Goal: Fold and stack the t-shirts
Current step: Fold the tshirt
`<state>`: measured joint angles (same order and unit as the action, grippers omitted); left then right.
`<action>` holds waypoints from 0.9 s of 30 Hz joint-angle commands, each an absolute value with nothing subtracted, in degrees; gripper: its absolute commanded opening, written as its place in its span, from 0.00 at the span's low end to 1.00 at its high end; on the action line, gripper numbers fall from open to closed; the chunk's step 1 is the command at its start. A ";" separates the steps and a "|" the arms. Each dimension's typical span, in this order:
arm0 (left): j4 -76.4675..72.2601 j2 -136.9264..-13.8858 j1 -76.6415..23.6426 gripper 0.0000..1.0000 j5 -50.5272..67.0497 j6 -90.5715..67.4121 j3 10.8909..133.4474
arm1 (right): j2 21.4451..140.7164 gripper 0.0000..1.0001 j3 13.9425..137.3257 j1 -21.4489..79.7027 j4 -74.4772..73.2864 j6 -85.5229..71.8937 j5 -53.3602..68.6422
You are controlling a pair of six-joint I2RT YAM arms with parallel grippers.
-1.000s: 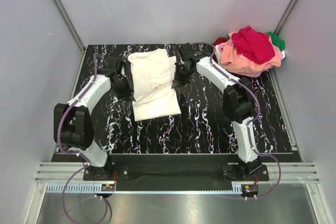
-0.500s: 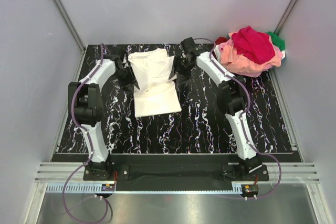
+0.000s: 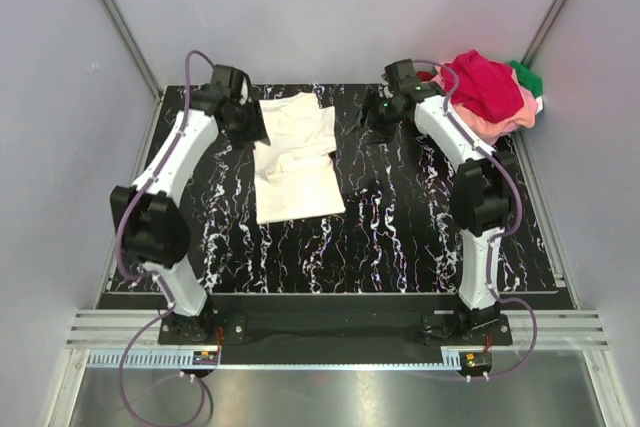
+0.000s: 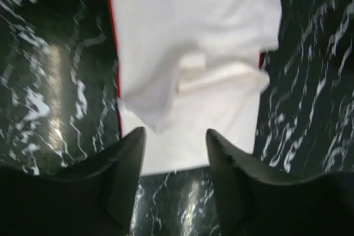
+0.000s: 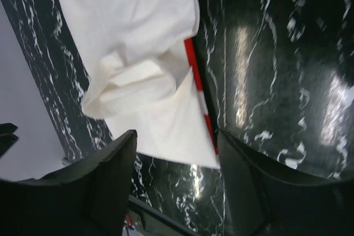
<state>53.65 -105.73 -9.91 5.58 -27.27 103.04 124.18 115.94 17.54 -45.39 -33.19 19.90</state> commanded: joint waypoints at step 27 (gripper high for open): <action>51.76 -122.24 -13.37 0.22 -1.93 -27.34 100.17 | 148.86 0.15 139.19 26.72 -50.61 -31.55 22.85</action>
